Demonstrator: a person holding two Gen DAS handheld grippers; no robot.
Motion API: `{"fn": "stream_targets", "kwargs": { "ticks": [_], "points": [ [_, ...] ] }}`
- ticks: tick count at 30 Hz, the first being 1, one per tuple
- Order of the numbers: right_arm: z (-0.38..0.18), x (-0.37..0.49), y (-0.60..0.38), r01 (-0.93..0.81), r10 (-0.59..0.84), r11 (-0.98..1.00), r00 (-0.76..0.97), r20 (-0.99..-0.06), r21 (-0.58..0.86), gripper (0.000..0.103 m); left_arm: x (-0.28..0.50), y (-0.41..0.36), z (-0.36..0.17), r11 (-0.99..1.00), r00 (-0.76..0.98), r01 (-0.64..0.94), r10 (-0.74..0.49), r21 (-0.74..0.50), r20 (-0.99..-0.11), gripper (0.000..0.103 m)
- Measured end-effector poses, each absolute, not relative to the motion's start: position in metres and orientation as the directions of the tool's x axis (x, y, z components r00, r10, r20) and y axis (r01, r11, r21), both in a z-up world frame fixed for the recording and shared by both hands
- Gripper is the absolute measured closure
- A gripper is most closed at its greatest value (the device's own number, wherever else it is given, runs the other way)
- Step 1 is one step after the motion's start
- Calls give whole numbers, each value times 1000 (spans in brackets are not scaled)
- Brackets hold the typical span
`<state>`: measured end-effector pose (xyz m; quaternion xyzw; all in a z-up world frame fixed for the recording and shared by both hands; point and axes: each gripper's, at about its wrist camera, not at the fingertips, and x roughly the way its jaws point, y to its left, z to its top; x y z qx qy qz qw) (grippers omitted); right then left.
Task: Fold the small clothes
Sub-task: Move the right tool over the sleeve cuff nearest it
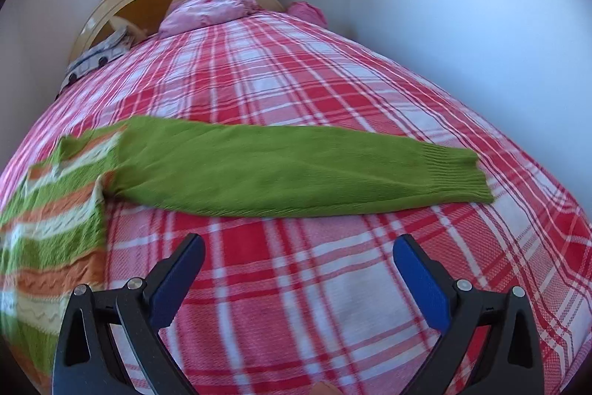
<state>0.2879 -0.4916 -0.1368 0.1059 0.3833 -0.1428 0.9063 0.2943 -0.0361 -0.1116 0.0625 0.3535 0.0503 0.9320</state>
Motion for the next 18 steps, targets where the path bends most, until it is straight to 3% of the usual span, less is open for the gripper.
{"fn": "stream_targets", "kwargs": {
  "ticks": [4,6,8,11,18],
  "points": [
    [-140,283,-527,400,-138,896,664,-735,194,2,308,-47,-118,989,740,-33,123,147,-661,0],
    [-144,279,-551,446,-107,849,672,-733,285,10,314,-50,-119,989,737,-31,118,142,-665,0],
    [-147,274,-570,473,-78,804,685,-725,361,27,320,-49,-120,990,734,-33,117,136,-669,0],
    [-147,269,-595,517,-79,739,704,-706,432,42,326,-48,-123,990,730,-44,126,137,-672,0],
    [-158,278,-634,567,-62,629,718,-693,532,57,333,-42,-132,992,710,-64,120,105,-694,0]
  ]
}}
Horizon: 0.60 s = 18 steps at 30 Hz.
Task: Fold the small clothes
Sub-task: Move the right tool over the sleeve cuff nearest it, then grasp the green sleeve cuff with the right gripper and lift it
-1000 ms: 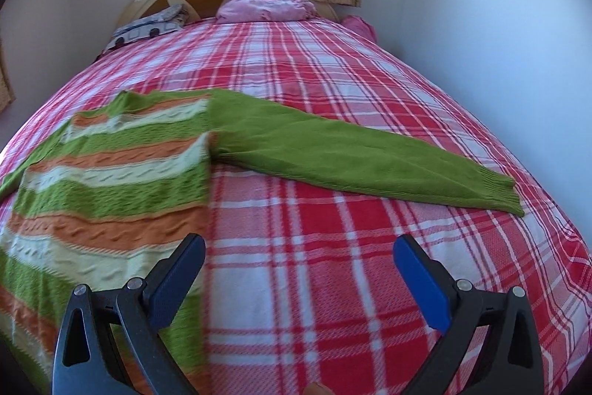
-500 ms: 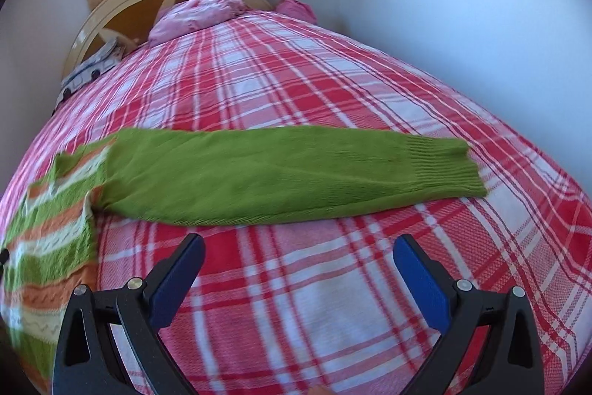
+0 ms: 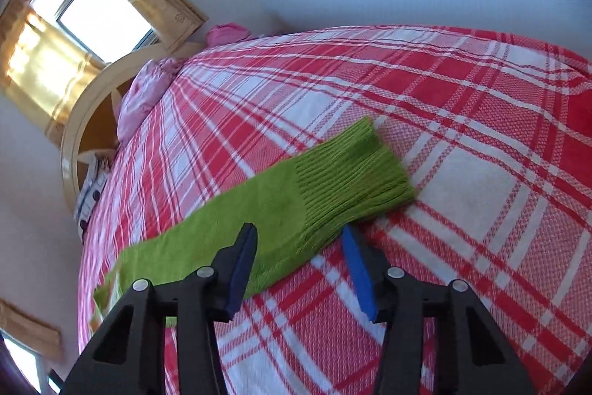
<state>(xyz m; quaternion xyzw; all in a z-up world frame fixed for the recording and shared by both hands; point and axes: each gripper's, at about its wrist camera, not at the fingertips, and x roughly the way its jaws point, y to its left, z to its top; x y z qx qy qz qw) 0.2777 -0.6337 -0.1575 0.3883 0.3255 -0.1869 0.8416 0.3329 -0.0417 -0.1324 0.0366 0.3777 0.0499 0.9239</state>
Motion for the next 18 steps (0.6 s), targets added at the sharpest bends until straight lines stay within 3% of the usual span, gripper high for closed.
{"fn": "stream_targets", "kwargs": {
  "ticks": [4,7,18],
  "points": [
    [-161,286,-645,587,-80,599,720,-689,545,66,331,-39,-131,993,715,-72,114,90,-690,0],
    [-162,290,-651,588,-85,596,723,-686,546,92,329,-33,-128,994,724,-91,111,66,-681,0],
    [-104,307,-621,462,-61,698,799,-598,546,95,309,-27,-108,996,770,-86,87,33,-632,0]
  ]
}}
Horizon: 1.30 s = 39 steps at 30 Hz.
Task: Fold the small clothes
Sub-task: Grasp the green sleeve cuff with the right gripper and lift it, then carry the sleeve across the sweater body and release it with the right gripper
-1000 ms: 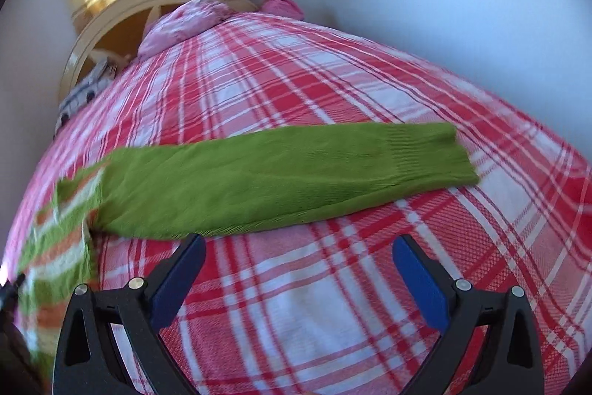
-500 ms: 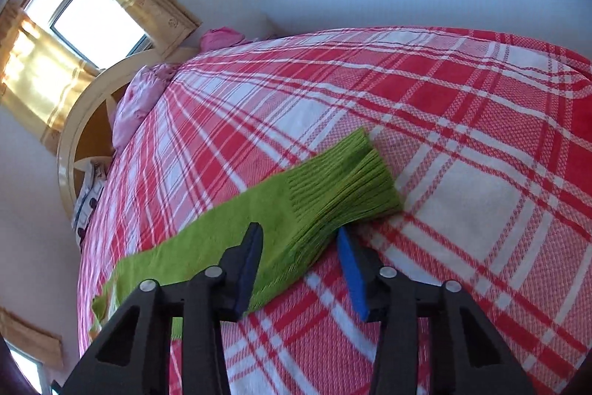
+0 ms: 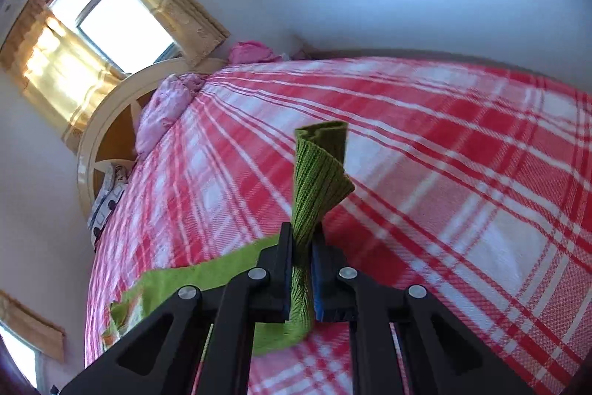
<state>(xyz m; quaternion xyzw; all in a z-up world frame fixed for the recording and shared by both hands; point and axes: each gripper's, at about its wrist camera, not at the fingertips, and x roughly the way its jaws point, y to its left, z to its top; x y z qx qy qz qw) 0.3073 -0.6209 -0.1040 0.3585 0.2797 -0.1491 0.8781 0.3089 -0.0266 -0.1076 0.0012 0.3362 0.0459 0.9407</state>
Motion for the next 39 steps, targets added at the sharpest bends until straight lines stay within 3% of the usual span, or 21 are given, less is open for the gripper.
{"fn": "stream_targets", "kwargs": {
  "ticks": [9,23,39],
  "points": [
    [-39,347,-571,322,9,780,852,-524,536,95,294,-18,-95,997,793,-74,65,10,-605,0],
    [63,390,-409,-17,195,921,885,-424,389,95,278,5,-91,995,806,-92,56,-31,-590,0],
    [81,432,-236,-309,397,914,817,-418,263,95,265,37,-87,990,820,-125,70,-59,-568,0]
  ]
}}
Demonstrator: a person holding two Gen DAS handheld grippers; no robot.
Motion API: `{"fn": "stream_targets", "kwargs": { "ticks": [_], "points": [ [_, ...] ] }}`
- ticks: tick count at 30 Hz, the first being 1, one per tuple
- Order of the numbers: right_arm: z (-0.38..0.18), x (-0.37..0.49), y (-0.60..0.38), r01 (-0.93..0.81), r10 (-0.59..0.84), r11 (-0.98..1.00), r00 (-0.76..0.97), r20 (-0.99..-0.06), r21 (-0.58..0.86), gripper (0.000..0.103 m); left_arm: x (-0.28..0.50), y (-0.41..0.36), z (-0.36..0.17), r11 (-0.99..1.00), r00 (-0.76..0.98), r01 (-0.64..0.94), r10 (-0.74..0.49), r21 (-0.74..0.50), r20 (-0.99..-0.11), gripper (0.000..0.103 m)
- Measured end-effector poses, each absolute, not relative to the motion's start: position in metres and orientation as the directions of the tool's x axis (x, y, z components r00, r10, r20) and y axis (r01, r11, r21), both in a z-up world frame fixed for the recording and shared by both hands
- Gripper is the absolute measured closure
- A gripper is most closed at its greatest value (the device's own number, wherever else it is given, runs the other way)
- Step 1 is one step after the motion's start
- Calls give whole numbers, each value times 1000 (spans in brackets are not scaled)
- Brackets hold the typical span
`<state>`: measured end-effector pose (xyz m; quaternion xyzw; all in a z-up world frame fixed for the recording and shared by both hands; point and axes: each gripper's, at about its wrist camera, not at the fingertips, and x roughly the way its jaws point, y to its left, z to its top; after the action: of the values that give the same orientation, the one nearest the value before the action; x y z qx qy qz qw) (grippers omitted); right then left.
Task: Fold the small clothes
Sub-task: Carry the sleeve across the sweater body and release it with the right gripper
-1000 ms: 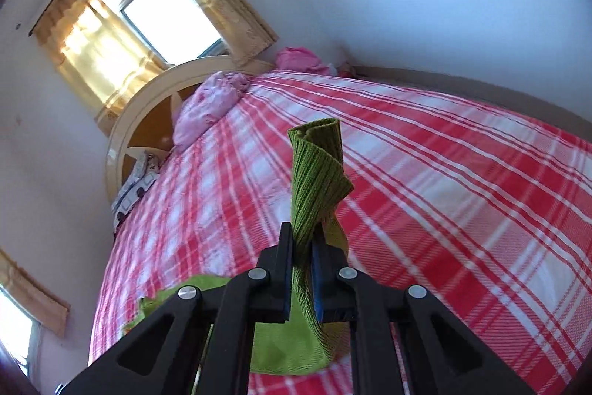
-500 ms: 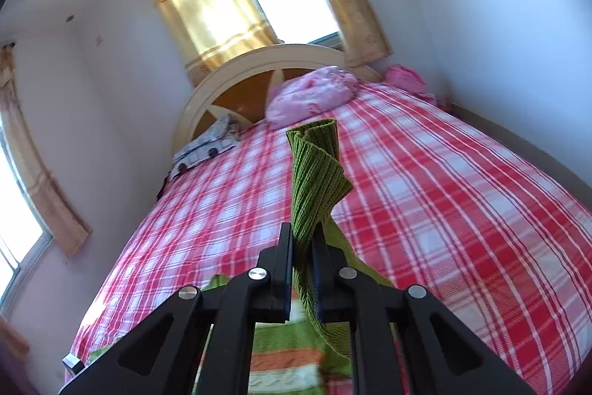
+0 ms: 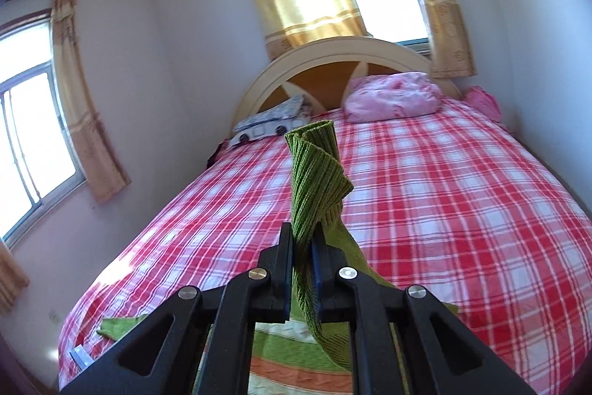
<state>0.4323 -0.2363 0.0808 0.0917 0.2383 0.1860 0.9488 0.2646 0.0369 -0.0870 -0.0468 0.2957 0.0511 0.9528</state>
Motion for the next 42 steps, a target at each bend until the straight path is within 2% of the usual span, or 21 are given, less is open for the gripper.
{"fn": "stream_targets", "kwargs": {
  "ticks": [6,16,18,20,22,27,29,30,32,34,37,38,40,42],
  "points": [
    [26,444,-162,-393,457,889,737,-499,234,95,262,52,-94,986,808,-157,95,-57,-582,0],
    [-130,445,-57,-486,478,848,531,-699,211,95,258,66,-97,979,788,-202,159,-6,-595,0],
    [-146,442,-49,-521,485,828,479,-731,207,90,258,66,-97,979,783,-204,170,12,-598,0],
    [-155,434,-46,-568,499,797,424,-756,207,52,260,64,-98,979,779,-200,174,24,-602,0],
    [-149,421,-57,-607,543,760,397,-740,233,50,262,63,-98,982,777,-189,166,26,-607,0],
    [-126,400,-113,-560,474,813,477,-740,159,50,280,59,-97,989,763,-149,122,11,-635,0],
    [-121,392,-143,-522,427,845,527,-735,116,50,289,54,-97,994,759,-108,70,-19,-647,6],
    [-120,388,-155,-495,388,865,557,-734,81,50,295,49,-98,996,755,-92,58,-19,-653,15],
    [-120,382,-174,-460,342,887,587,-734,46,49,309,42,-104,998,733,-53,7,-46,-680,18],
    [-127,374,-189,-447,335,893,590,-735,49,49,325,38,-115,995,690,-36,-45,-96,-723,28],
    [-139,361,-198,-449,326,893,592,-737,34,49,343,36,-132,987,629,-51,-88,-154,-772,35],
    [-142,356,-200,-452,325,892,595,-735,28,49,346,36,-136,984,617,-57,-99,-170,-781,39],
    [-148,348,-203,-455,332,890,601,-727,30,49,350,34,-144,978,584,-61,-125,-197,-802,55],
    [-153,345,-205,-454,344,890,601,-721,46,49,349,29,-146,980,578,-56,-125,-193,-806,63]
  ]
}}
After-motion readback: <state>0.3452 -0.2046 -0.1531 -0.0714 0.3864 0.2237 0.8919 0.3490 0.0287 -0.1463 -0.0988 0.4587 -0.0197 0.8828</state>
